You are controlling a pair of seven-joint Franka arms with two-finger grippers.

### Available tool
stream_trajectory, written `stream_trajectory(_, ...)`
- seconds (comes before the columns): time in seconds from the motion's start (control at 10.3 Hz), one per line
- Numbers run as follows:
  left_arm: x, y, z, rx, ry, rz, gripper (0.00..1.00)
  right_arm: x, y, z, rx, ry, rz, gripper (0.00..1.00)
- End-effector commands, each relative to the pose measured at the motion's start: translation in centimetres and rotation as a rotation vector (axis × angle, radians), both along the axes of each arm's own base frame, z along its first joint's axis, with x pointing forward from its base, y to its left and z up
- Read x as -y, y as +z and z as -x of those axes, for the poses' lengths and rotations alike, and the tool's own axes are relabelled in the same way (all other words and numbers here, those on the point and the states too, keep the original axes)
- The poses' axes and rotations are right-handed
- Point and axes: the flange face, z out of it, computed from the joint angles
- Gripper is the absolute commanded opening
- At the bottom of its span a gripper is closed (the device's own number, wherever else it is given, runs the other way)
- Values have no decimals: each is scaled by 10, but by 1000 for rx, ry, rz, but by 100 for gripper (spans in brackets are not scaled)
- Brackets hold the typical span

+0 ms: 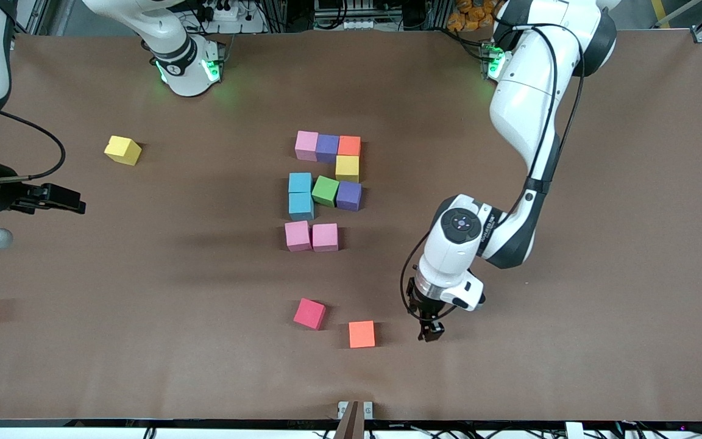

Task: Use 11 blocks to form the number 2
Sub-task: 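Move the left gripper over the loose orange cube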

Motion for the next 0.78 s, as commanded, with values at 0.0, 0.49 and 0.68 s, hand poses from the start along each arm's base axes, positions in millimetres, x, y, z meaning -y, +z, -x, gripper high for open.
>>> stream_trajectory(0.0,33,6,28,-62,-35,-4,74,1,4,-2,5,-5,-13,100)
stream_trajectory(0.49,150,17,108,-90,-150,98,74,1,4,-2,5,-5,-13,100)
stream_trajectory(0.68,146,13,98,-42,-104,153,74,3,3,-3,3,-8,-12,100)
